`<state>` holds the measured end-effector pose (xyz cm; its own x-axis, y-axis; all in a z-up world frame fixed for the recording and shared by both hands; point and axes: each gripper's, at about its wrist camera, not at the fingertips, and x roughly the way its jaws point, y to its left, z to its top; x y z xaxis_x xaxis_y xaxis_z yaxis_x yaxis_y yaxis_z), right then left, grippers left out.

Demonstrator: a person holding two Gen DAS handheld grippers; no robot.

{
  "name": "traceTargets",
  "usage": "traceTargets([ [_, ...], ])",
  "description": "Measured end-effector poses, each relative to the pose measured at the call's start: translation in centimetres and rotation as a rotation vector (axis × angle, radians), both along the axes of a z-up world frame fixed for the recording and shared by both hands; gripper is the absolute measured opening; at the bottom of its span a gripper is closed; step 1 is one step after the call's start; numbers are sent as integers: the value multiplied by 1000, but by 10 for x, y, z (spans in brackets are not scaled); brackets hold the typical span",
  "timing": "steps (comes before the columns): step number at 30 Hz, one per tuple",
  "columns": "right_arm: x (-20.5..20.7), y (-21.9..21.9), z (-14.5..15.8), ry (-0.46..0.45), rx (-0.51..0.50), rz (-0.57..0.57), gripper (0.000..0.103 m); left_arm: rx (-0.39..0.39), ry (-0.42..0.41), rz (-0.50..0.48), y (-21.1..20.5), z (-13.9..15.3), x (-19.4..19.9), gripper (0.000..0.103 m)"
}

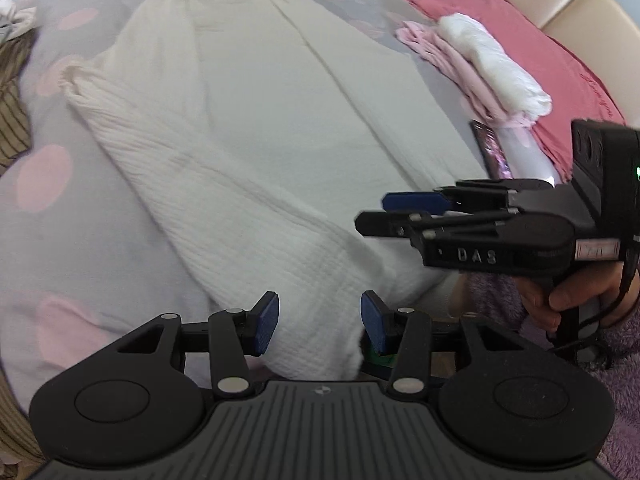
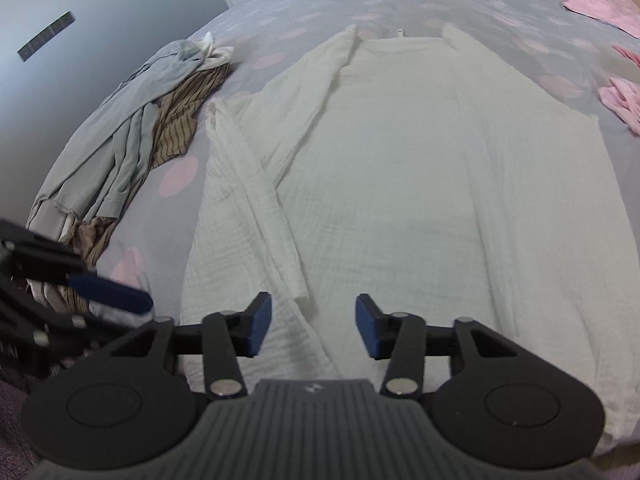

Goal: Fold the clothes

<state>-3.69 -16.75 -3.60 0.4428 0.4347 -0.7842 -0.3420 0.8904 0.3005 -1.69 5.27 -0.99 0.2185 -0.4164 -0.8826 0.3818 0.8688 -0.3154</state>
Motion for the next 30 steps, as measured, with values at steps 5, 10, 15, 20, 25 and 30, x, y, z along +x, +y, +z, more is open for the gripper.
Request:
traceTargets([
  [5, 14, 13, -13, 27, 20, 33, 51, 44, -6, 30, 15, 4, 19, 44],
  [10, 31, 25, -25, 49, 20, 53, 46, 76, -8, 92, 34, 5, 43, 44],
  [15, 39, 34, -35, 99, 21, 65, 34, 71, -57, 177, 63, 16, 78, 52],
  [20, 38, 38, -37, 122, 1, 70, 24, -18, -90, 393, 104, 16, 134, 54],
  [25, 41, 37, -39, 143, 15, 59, 27, -70, -81, 486, 123, 0, 176, 56],
  [30, 42, 35, -40, 149, 25, 54, 28, -42, -41, 540, 130, -28, 205, 60],
])
